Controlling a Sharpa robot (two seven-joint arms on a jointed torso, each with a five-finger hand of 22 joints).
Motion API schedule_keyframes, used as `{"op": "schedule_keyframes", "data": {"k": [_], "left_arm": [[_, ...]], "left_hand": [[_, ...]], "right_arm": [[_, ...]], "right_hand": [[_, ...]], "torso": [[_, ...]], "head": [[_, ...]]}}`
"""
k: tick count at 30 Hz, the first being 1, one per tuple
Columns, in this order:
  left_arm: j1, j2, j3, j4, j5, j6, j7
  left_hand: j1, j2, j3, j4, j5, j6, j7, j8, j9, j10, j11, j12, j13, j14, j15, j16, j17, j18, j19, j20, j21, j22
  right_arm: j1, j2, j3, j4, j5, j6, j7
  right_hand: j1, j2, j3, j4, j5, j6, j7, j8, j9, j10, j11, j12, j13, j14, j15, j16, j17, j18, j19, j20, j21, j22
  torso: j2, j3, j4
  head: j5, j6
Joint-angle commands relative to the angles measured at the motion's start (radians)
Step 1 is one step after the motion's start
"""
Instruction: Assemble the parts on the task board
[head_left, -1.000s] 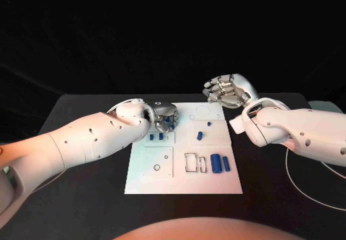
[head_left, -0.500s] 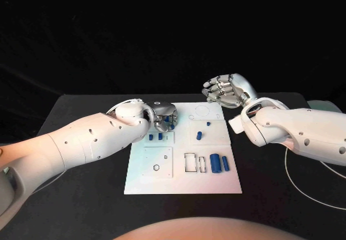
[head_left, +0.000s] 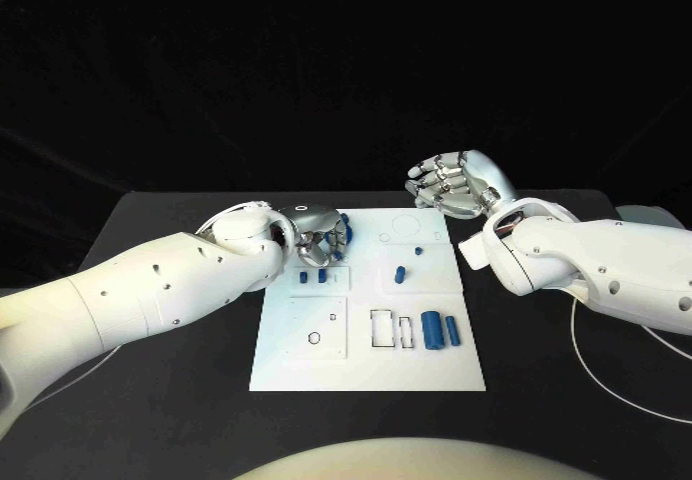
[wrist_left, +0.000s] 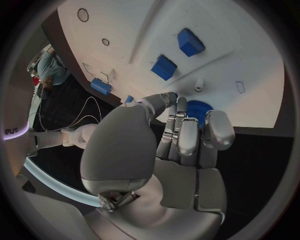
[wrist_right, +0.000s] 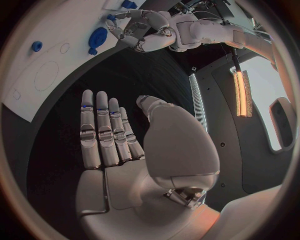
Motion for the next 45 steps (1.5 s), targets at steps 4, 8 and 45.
{"op": "schedule_keyframes", "data": {"k": [4,8,45], "left_arm": [[0.003,-0.049,0.023,0.057,0.049,-0.032,-0.006],[0.005,-0.081,0.032,0.086,0.058,-0.028,-0.017],[0.000,-0.079,0.027,0.026,0.088,0.046,-0.032]], "left_hand": [[-0.014,-0.002,-0.004,0.004,-0.003,0.009,0.000,-0.006,-0.002,0.008,-0.001,-0.009,-0.002,0.006,0.002,0.005,-0.003,-0.006,0.003,0.000,0.003,-0.001],[-0.015,-0.003,-0.004,0.004,-0.003,0.009,0.000,-0.006,-0.002,0.008,-0.001,-0.009,-0.002,0.006,0.002,0.005,-0.003,-0.006,0.004,-0.001,0.004,0.001],[-0.025,-0.004,-0.008,0.008,-0.004,0.013,-0.003,-0.008,-0.002,0.011,-0.002,-0.018,-0.003,-0.001,0.001,-0.003,-0.027,-0.004,-0.001,-0.002,-0.002,-0.008]], "right_arm": [[0.000,-0.001,0.000,-0.002,-0.008,0.013,0.010],[0.000,-0.003,0.000,-0.003,-0.008,0.013,0.010],[0.000,0.000,0.000,-0.004,-0.008,0.015,0.008]], "right_hand": [[0.005,0.005,-0.002,-0.003,0.004,-0.003,0.022,-0.002,-0.002,0.001,0.004,-0.004,-0.001,-0.004,0.002,-0.004,-0.001,0.014,-0.008,0.000,-0.002,-0.002],[0.005,0.005,-0.002,-0.003,0.004,-0.003,0.022,-0.002,-0.002,0.002,0.003,-0.004,-0.002,-0.004,0.002,-0.004,-0.002,0.014,-0.008,0.000,-0.002,-0.002],[0.005,0.004,-0.003,-0.003,0.004,-0.002,0.022,-0.002,-0.003,0.002,0.003,-0.003,-0.005,-0.003,0.002,-0.006,-0.003,0.014,-0.008,0.000,-0.001,-0.006]], "torso": [[-0.002,-0.0001,0.0035],[-0.003,-0.0002,0.0048],[-0.001,-0.0002,0.0029]], "head": [[0.003,0.001],[0.005,0.001],[0.009,-0.008]]}}
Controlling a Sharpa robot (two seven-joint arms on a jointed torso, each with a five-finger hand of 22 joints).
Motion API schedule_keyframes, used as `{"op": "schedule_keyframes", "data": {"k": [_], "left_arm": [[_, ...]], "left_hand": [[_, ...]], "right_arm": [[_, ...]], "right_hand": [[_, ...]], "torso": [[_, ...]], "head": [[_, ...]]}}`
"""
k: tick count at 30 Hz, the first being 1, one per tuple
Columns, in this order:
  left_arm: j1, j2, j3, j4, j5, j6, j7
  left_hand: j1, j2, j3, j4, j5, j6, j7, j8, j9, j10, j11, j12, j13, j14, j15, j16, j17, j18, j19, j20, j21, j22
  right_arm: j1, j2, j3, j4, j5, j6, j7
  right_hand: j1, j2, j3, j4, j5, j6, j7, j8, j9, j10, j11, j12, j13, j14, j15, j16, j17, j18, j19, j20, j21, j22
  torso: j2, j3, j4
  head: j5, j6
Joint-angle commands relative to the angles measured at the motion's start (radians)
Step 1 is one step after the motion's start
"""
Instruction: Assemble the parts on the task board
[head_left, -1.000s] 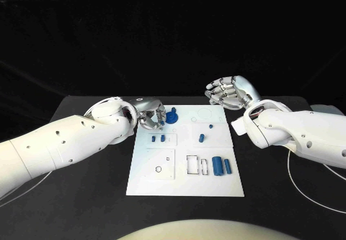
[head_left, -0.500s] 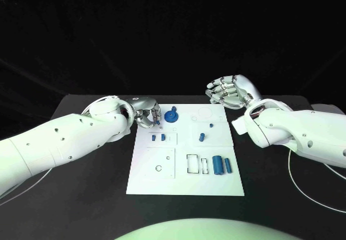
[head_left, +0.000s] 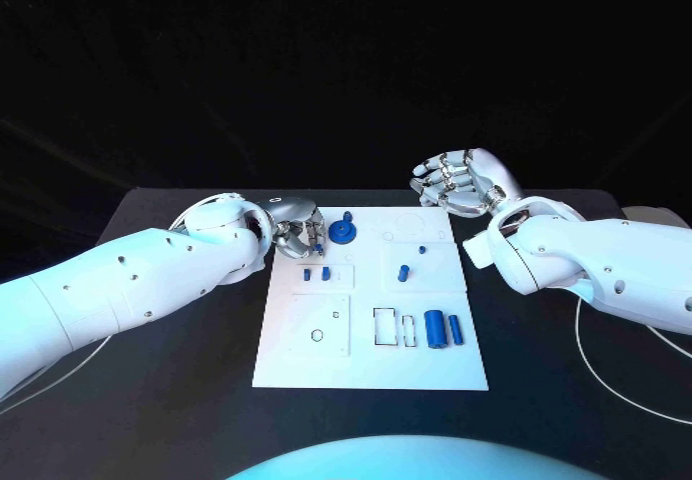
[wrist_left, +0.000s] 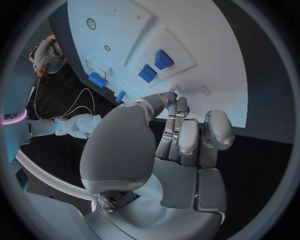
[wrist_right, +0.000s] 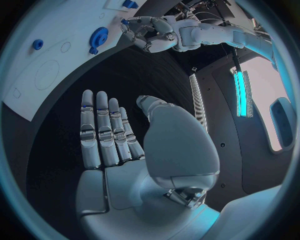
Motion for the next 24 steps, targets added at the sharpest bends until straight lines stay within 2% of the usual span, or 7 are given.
{"op": "schedule_keyframes", "data": {"k": [1,24], "left_arm": [[-0.001,0.004,0.000,0.000,0.013,0.017,0.008],[-0.001,0.013,-0.008,-0.010,0.014,0.051,0.004]], "left_hand": [[-0.013,0.000,-0.003,0.002,-0.004,0.006,-0.003,-0.006,0.001,0.010,0.000,-0.006,-0.002,-0.001,0.001,-0.003,-0.001,-0.005,-0.001,-0.002,-0.002,-0.001],[-0.014,0.002,-0.003,0.003,-0.004,0.007,-0.003,-0.007,0.001,0.011,-0.001,-0.009,-0.002,-0.004,0.000,-0.007,-0.012,-0.004,-0.002,-0.002,-0.003,-0.003]], "right_arm": [[0.000,0.001,0.000,0.001,-0.008,0.013,0.008],[0.000,0.001,0.000,0.002,-0.008,0.013,0.009]], "right_hand": [[0.005,0.004,-0.003,-0.003,0.004,-0.002,0.022,-0.002,-0.001,0.002,0.003,-0.003,-0.001,-0.003,0.002,-0.006,-0.001,0.014,-0.008,0.000,-0.001,-0.001],[0.005,0.004,-0.003,-0.003,0.004,-0.002,0.022,-0.002,-0.001,0.002,0.003,-0.003,-0.001,-0.003,0.002,-0.006,-0.001,0.014,-0.008,0.000,-0.001,-0.001]], "torso": [[0.000,0.0006,0.0003],[-0.001,0.0004,0.0009]], "head": [[-0.002,-0.002],[-0.005,-0.004]]}}
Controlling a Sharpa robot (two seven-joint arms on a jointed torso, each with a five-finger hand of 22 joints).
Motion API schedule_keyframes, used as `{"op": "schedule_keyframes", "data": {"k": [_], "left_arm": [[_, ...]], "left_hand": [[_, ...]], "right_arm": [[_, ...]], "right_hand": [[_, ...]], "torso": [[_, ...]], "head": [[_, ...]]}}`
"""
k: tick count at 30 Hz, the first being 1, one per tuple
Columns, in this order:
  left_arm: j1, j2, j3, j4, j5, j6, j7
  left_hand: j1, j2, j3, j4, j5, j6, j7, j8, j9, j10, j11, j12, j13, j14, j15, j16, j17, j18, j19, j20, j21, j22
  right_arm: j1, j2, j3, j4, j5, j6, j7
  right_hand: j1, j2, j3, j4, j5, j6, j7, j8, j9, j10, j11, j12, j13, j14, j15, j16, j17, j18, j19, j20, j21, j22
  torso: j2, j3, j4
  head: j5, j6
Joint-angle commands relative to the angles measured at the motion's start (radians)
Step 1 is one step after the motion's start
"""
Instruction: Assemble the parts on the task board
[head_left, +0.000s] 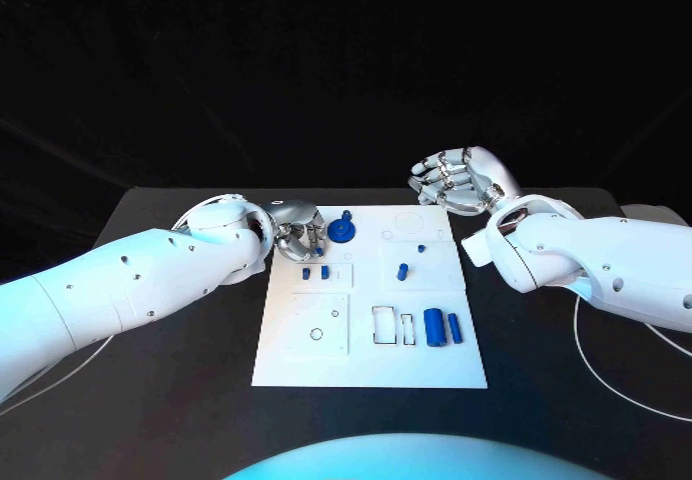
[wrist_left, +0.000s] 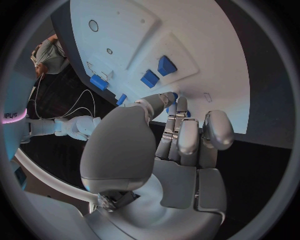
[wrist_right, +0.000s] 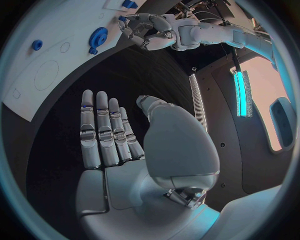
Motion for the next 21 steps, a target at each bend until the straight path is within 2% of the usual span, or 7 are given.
{"op": "schedule_keyframes", "data": {"k": [1,13,21], "left_arm": [[0.000,0.003,-0.001,-0.001,0.006,0.022,0.003],[-0.001,0.010,-0.003,-0.012,0.006,0.027,-0.003],[-0.002,0.011,-0.004,-0.014,0.008,0.017,-0.004]], "left_hand": [[-0.010,-0.002,-0.003,0.003,-0.004,0.007,-0.003,-0.006,0.001,0.007,0.003,-0.005,-0.001,-0.004,0.000,-0.007,-0.001,-0.004,-0.002,-0.002,-0.003,-0.001],[-0.013,-0.004,-0.004,0.002,-0.004,0.001,-0.001,-0.014,-0.002,0.004,0.005,-0.016,-0.003,-0.008,0.001,-0.009,-0.006,-0.002,-0.010,-0.002,-0.011,-0.013],[-0.019,-0.011,-0.002,-0.001,-0.003,-0.038,0.016,-0.048,-0.014,-0.016,0.020,-0.049,-0.011,-0.015,0.013,-0.009,-0.011,0.000,-0.021,0.007,-0.022,-0.029]], "right_arm": [[0.000,0.001,0.000,0.001,-0.008,0.012,0.009],[0.000,0.001,0.000,0.001,-0.008,0.013,0.009],[0.000,0.001,0.000,0.001,-0.008,0.013,0.010]], "right_hand": [[0.006,0.004,-0.003,-0.003,0.004,-0.002,0.022,-0.001,-0.002,0.002,0.003,-0.003,-0.004,-0.003,0.002,-0.007,-0.003,0.014,-0.007,0.000,-0.001,-0.005],[0.006,0.004,-0.003,-0.003,0.004,-0.002,0.022,-0.001,-0.002,0.002,0.003,-0.003,-0.004,-0.003,0.002,-0.007,-0.003,0.014,-0.007,0.000,-0.001,-0.005],[0.006,0.004,-0.003,-0.004,0.004,-0.002,0.022,-0.001,-0.003,0.002,0.003,-0.003,-0.006,-0.003,0.002,-0.007,-0.003,0.014,-0.007,0.000,-0.001,-0.006]], "torso": [[0.000,0.0001,0.0008],[0.000,-0.0002,-0.0004],[0.000,0.0003,0.0007]], "head": [[-0.001,0.000],[-0.002,-0.001],[-0.004,-0.002]]}}
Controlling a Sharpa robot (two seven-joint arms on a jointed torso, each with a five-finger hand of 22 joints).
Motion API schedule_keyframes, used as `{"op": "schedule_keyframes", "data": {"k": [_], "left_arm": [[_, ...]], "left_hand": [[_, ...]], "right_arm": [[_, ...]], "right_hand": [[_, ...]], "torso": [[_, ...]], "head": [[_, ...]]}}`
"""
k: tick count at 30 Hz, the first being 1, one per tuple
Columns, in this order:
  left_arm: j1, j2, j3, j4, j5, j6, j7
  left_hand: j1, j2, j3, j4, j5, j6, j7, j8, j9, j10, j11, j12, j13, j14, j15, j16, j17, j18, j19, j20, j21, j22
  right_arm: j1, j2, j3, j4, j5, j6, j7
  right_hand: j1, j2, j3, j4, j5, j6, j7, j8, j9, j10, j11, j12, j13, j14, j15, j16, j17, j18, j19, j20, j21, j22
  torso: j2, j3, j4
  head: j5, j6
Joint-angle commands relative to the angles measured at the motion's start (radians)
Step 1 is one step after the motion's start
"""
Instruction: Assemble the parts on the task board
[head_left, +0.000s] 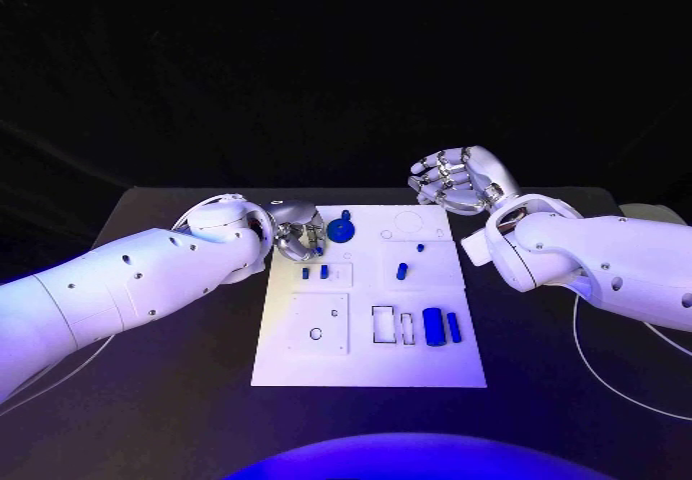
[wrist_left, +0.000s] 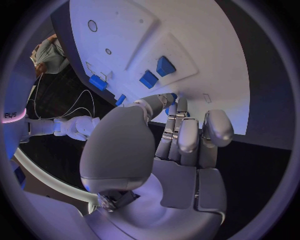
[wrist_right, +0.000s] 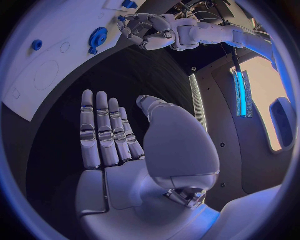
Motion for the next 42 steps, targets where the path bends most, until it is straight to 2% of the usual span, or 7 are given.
{"op": "schedule_keyframes", "data": {"k": [1,22,29,35,36,38,42], "left_arm": [[-0.002,0.002,-0.001,-0.001,0.005,0.012,-0.003],[-0.003,-0.013,-0.001,0.006,0.012,-0.028,0.005],[-0.004,-0.038,-0.001,0.024,0.016,-0.057,0.007],[-0.003,-0.086,0.007,0.059,0.139,-0.143,0.055],[-0.003,-0.098,0.008,0.068,0.198,-0.160,0.071],[-0.001,-0.125,0.011,0.088,0.331,-0.191,0.110],[0.002,-0.182,0.013,0.138,0.576,-0.225,0.199]], "left_hand": [[-0.008,0.000,-0.002,-0.001,-0.003,-0.009,0.002,-0.008,-0.003,-0.003,0.007,-0.007,-0.002,-0.006,0.004,-0.005,-0.003,0.000,-0.006,0.000,-0.006,-0.004],[-0.030,-0.025,-0.011,0.002,0.000,-0.058,0.021,-0.057,-0.024,-0.017,0.023,-0.039,-0.007,-0.024,0.018,-0.016,-0.048,0.007,-0.026,0.014,-0.029,-0.040],[-0.031,-0.034,-0.015,0.002,0.001,-0.095,0.033,-0.090,-0.040,-0.063,0.038,-0.074,-0.015,-0.047,0.030,-0.034,-0.103,0.016,-0.052,0.025,-0.060,-0.089],[-0.029,-0.031,-0.015,0.002,0.002,-0.092,0.036,-0.092,-0.042,-0.079,0.043,-0.083,-0.018,-0.070,0.034,-0.056,-0.158,0.028,-0.084,0.029,-0.095,-0.148],[-0.032,-0.028,-0.015,0.006,0.003,-0.089,0.036,-0.091,-0.042,-0.080,0.043,-0.083,-0.018,-0.073,0.034,-0.058,-0.162,0.029,-0.088,0.029,-0.101,-0.156],[-0.027,-0.023,-0.014,0.006,0.006,-0.072,0.042,-0.086,-0.043,-0.105,0.050,-0.089,-0.022,-0.163,0.040,-0.134,-0.332,0.058,-0.185,0.034,-0.202,-0.313],[-0.032,-0.013,-0.014,0.014,0.006,-0.066,0.042,-0.085,-0.045,-0.085,0.047,-0.070,-0.017,-0.146,0.039,-0.118,-0.305,0.054,-0.167,0.034,-0.192,-0.290]], "right_arm": [[0.000,0.001,0.000,0.000,-0.008,0.013,0.010],[0.000,0.001,0.000,-0.006,-0.010,0.016,0.008],[0.000,-0.003,0.000,-0.022,-0.067,0.068,-0.035],[0.000,-0.008,0.000,-0.053,-0.240,0.179,-0.112],[0.001,-0.009,0.001,-0.059,-0.281,0.207,-0.129],[0.003,-0.010,0.001,-0.070,-0.372,0.265,-0.165],[0.005,-0.009,0.001,-0.082,-0.559,0.357,-0.232]], "right_hand": [[0.006,0.004,-0.003,-0.003,0.004,-0.002,0.022,-0.001,-0.001,0.002,0.003,-0.003,-0.001,-0.003,0.002,-0.003,-0.002,0.014,-0.007,0.000,-0.001,-0.001],[0.008,0.003,-0.003,-0.005,0.004,-0.003,0.022,-0.001,-0.003,0.001,0.004,-0.003,-0.005,-0.004,0.003,-0.006,-0.004,0.014,-0.008,0.000,-0.002,-0.005],[0.043,-0.007,0.003,-0.031,-0.028,0.002,0.019,0.002,-0.007,-0.021,0.005,-0.015,-0.027,-0.002,0.003,-0.013,-0.013,0.014,-0.008,0.001,0.000,-0.024],[0.121,-0.017,0.035,-0.104,-0.071,0.071,-0.016,0.005,-0.025,0.033,-0.032,-0.010,-0.051,0.172,-0.056,0.073,0.025,0.014,0.155,-0.067,0.098,0.003],[0.128,-0.018,0.038,-0.116,-0.075,0.084,-0.022,0.001,-0.030,0.049,-0.041,-0.013,-0.052,0.208,-0.069,0.095,0.040,0.013,0.185,-0.083,0.123,0.017],[0.130,-0.017,0.042,-0.129,-0.075,0.119,-0.035,-0.001,-0.037,0.090,-0.056,-0.018,-0.051,0.288,-0.093,0.155,0.080,0.011,0.248,-0.108,0.181,0.050],[0.119,-0.026,0.069,-0.138,-0.086,0.157,-0.050,-0.022,-0.055,0.140,-0.072,-0.054,-0.050,0.348,-0.111,0.267,0.175,0.007,0.295,-0.134,0.267,0.110]], "torso": [[0.000,0.0004,0.0007],[0.000,0.0002,0.0006],[-0.002,-0.0003,-0.0001],[-0.003,-0.0001,0.0012],[-0.004,0.0000,0.0014],[-0.003,0.0011,0.0011],[-0.002,0.0007,-0.0005]], "head": [[-0.001,0.000],[-0.001,0.002],[-0.002,0.003],[-0.005,0.009],[-0.005,0.010],[-0.009,0.015],[-0.020,0.022]]}}
